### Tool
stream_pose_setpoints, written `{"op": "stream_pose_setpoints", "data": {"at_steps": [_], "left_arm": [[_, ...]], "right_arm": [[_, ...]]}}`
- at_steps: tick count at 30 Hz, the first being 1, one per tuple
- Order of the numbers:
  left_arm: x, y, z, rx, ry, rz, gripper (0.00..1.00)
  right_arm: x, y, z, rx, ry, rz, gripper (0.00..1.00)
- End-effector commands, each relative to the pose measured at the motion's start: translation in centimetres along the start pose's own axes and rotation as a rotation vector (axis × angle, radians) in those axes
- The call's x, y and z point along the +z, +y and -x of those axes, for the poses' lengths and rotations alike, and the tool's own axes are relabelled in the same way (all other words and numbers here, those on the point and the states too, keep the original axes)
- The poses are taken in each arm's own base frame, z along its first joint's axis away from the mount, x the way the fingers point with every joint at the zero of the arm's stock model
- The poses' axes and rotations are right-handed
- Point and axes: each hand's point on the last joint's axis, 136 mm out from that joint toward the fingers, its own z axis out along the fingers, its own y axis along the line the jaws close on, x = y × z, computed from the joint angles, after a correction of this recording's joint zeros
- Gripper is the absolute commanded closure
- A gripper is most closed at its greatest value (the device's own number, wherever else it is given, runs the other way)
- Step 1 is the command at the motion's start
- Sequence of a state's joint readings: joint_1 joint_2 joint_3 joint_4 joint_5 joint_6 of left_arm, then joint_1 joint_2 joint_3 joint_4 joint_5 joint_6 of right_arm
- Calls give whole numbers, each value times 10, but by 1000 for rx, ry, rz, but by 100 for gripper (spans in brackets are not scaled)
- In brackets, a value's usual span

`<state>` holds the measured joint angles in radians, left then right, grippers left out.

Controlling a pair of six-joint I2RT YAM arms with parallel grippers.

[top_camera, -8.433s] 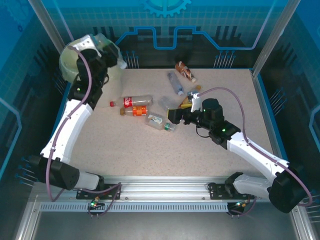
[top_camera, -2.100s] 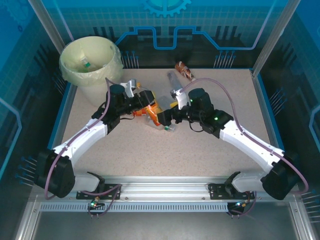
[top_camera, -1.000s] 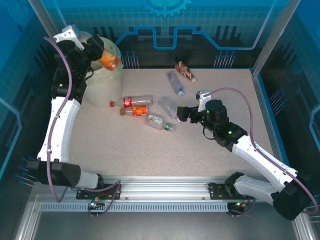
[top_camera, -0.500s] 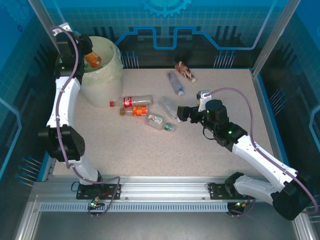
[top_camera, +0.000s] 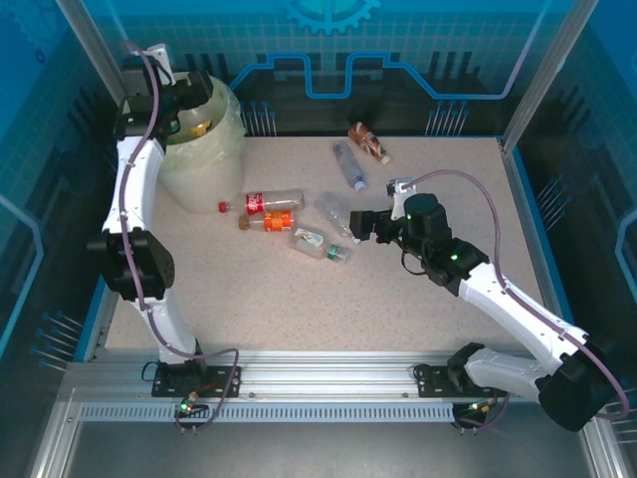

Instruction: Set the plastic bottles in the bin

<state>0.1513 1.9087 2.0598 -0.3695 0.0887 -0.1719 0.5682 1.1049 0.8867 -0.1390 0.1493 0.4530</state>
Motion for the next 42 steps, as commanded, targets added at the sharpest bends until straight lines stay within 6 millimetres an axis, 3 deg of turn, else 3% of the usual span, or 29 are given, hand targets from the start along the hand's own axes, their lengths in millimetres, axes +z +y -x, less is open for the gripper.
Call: {"op": "stream_pose_setpoints", "data": {"at_steps": [1, 10, 17, 25, 31, 37, 42], "left_arm": [[-14, -5, 14, -10, -4, 6, 8], [-51, -20, 17, -149, 11, 20, 1], [-85, -61, 3, -138, 18, -12, 1], [-109, -114, -56, -160, 66, -69, 1], [-118, -136, -108, -222, 137, -131, 1], [-123, -143, -156, -278, 242, -172, 1], [-123, -137, -188, -311, 314, -165, 1]], "right_arm": [[0, 0, 9, 16, -4, -2, 0], [3, -1, 4, 21, 14, -6, 0], [9, -6, -4, 49, 42, -25, 0], [22, -8, -20, 33, 75, -18, 0], [26, 0, -40, -60, 95, 39, 0], [33, 18, -59, -190, 140, 87, 0], [40, 27, -79, -269, 205, 128, 0]]}}
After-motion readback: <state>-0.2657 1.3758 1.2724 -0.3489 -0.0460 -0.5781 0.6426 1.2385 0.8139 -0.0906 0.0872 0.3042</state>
